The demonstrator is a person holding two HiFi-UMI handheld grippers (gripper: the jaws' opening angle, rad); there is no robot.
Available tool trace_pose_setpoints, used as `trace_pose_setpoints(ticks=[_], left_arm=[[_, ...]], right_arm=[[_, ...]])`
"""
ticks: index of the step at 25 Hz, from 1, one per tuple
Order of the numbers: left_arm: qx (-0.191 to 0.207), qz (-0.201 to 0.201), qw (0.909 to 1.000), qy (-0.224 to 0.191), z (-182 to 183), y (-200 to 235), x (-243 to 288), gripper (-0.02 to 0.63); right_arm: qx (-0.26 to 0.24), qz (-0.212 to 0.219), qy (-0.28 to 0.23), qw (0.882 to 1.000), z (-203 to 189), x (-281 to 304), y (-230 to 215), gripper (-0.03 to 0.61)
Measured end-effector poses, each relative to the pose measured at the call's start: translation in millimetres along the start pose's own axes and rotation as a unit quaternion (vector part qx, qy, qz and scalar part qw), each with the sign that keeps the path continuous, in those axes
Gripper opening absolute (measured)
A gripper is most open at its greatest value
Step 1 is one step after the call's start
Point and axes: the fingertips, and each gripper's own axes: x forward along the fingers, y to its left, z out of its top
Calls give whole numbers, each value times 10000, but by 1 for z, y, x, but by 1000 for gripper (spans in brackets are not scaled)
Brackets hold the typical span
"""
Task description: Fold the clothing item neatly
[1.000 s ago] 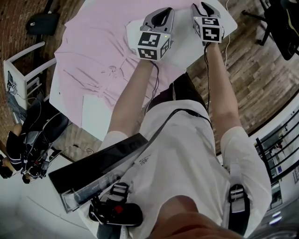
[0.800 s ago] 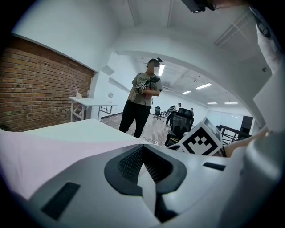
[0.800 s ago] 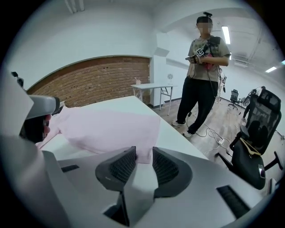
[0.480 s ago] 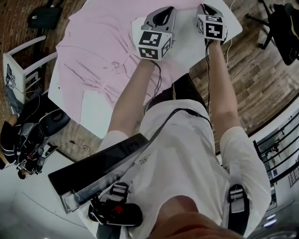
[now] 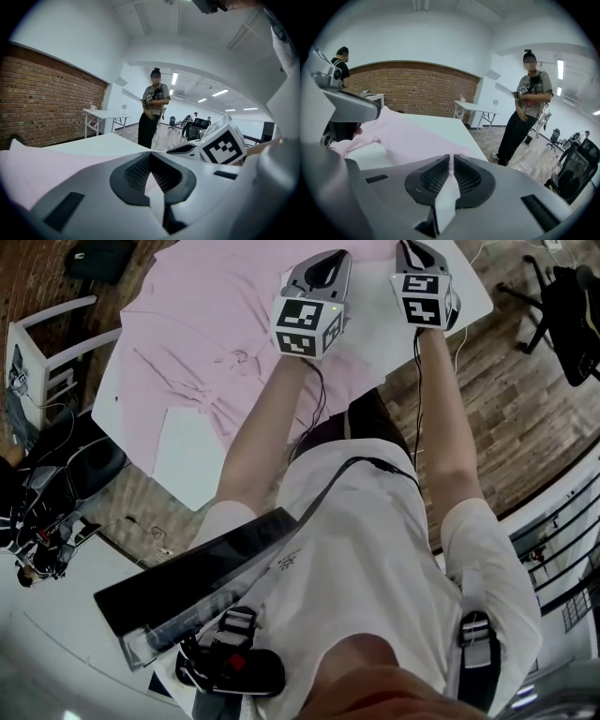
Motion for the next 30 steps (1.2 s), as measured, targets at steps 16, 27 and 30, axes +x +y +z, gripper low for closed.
trace_pose_setpoints(ticks=[16,27,30], left_arm=[[-388,1228,9913,-251,27,154,-3,-8],[-791,2164,9726,-294,26,259,-9,-8],[-872,2416,9659,-319,17,272,-37,-8]], right_arm=[[-658,1272,-705,9872,125,121,90,34],[-1267,2298,-829,9614,188,211,173,34],[-1383,2556,-848,9531,191,209,212,34]])
